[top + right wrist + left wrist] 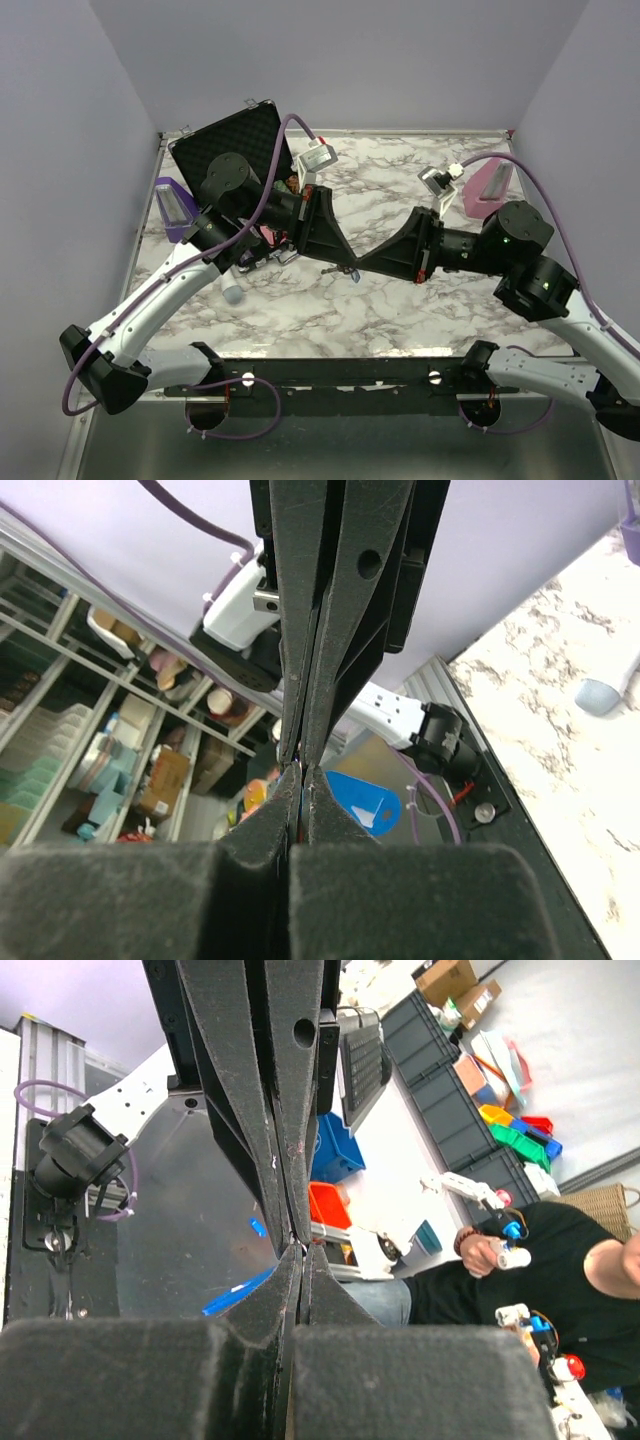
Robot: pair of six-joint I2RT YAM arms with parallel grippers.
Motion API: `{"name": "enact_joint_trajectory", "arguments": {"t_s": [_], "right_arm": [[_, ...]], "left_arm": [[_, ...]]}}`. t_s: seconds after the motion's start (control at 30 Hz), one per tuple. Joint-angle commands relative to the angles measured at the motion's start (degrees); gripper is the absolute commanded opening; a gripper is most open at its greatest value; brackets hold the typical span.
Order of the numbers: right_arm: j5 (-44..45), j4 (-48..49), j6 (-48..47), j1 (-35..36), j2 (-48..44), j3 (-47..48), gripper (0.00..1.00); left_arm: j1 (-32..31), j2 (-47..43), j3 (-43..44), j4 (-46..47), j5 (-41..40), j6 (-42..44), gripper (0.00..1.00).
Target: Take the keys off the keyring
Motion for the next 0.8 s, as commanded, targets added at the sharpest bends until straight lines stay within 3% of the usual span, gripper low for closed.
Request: {"name": "enact_joint_trajectory", "arguments": {"t_s": [0.0, 0.13, 0.47, 0.77], "right_arm": [[2.24, 7.82, 4.10, 0.33, -1.14, -2.85, 0.01], [3.65, 12.30, 7.00, 0.33, -2.11, -4.44, 0.01], [4.97, 21.18, 12.80, 0.33, -3.52, -7.07, 0.01], [6.38, 28.12, 15.88, 0.33, -4.84, -10.77, 0.01]], "left_arm": [[-1.98, -0.77, 3.97, -11.91, -13.90, 8.01, 0.00], [-4.26, -0.33, 7.22, -19.66, -19.35, 12.68, 0.00], [-6.73, -0.33, 10.48, -25.38, -26.21, 16.37, 0.00], [-7.86, -1.47, 9.07, -23.28, -32.01, 14.53, 0.00]]}}
